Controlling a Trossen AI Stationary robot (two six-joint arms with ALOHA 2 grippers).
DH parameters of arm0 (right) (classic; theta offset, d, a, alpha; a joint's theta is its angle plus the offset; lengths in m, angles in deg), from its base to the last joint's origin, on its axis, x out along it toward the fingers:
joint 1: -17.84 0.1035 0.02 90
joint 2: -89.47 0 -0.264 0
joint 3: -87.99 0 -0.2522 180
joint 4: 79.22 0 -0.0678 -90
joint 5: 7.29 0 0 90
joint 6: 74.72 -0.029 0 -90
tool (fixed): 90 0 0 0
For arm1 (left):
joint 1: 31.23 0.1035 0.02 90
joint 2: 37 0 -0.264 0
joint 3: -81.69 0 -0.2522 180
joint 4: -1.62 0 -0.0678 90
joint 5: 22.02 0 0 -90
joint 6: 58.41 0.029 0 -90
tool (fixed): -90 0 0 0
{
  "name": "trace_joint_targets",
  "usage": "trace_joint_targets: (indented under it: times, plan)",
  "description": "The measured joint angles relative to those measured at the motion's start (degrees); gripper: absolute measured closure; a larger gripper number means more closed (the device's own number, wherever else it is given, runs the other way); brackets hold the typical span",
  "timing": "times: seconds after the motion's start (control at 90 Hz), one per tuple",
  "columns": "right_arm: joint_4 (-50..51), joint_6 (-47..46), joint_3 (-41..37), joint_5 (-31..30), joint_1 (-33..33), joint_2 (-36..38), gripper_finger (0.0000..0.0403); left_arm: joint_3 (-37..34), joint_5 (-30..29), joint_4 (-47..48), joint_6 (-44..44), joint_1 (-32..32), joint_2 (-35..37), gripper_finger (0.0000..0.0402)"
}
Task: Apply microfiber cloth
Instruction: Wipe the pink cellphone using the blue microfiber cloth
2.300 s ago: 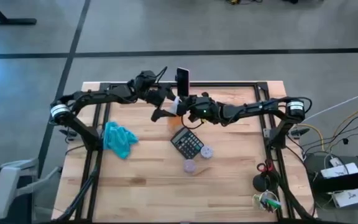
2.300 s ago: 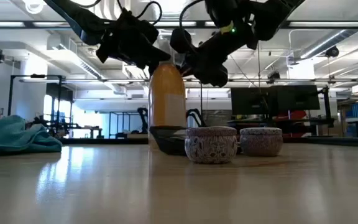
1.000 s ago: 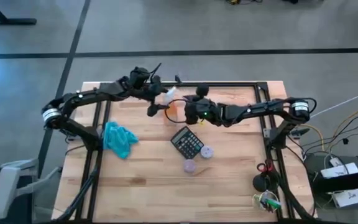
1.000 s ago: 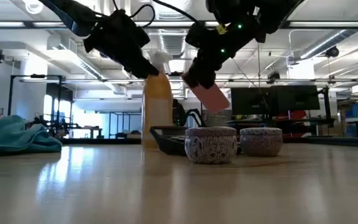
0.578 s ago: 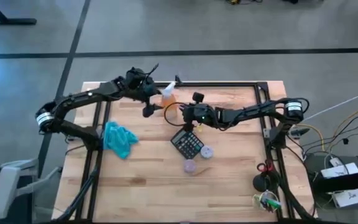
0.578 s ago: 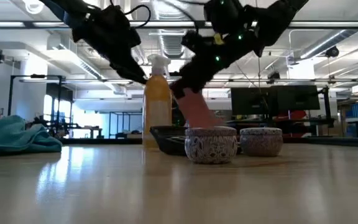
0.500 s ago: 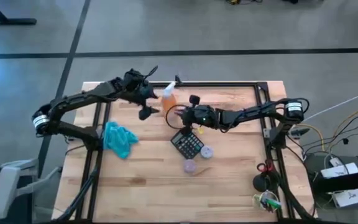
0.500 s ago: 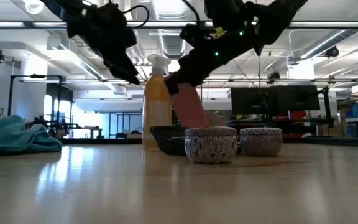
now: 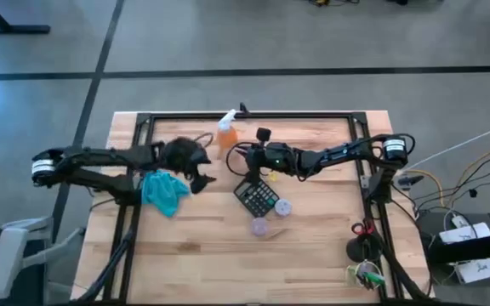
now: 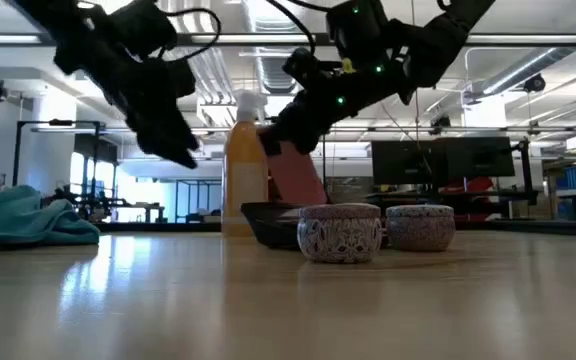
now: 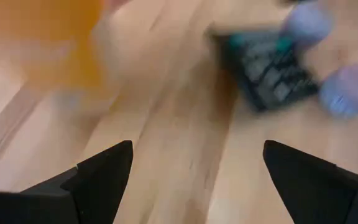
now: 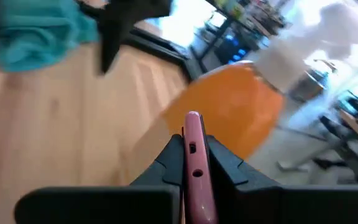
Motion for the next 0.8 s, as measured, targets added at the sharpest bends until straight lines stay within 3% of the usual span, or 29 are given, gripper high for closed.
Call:
trace_joint_targets:
  times: [0.111, 0.222, 0.533, 0.8]
  plan:
    - [-6.9, -1.4, 0.2, 1.7, -1.0, -2.9, 0.0389, -5.4, -4.0, -12.1, -1.6, -5.0, -3.8, 0.0054]
    - [-12.7, -2.1, 2.5, 2.6, -1.3, -7.7, 0.039, -5.8, -8.4, -11.3, -5.8, -8.0, -5.3, 0.0054]
    - [-14.7, -4.2, 18.9, 3.0, -1.2, -21.7, 0.0392, 1.2, -10.6, 20.0, -18.9, -13.2, -4.0, 0.0054]
    - [-14.4, -7.9, 16.7, 3.4, -0.7, -19.9, 0.0392, 7.4, -10.9, 42.7, -27.2, -13.9, -2.3, 0.0054]
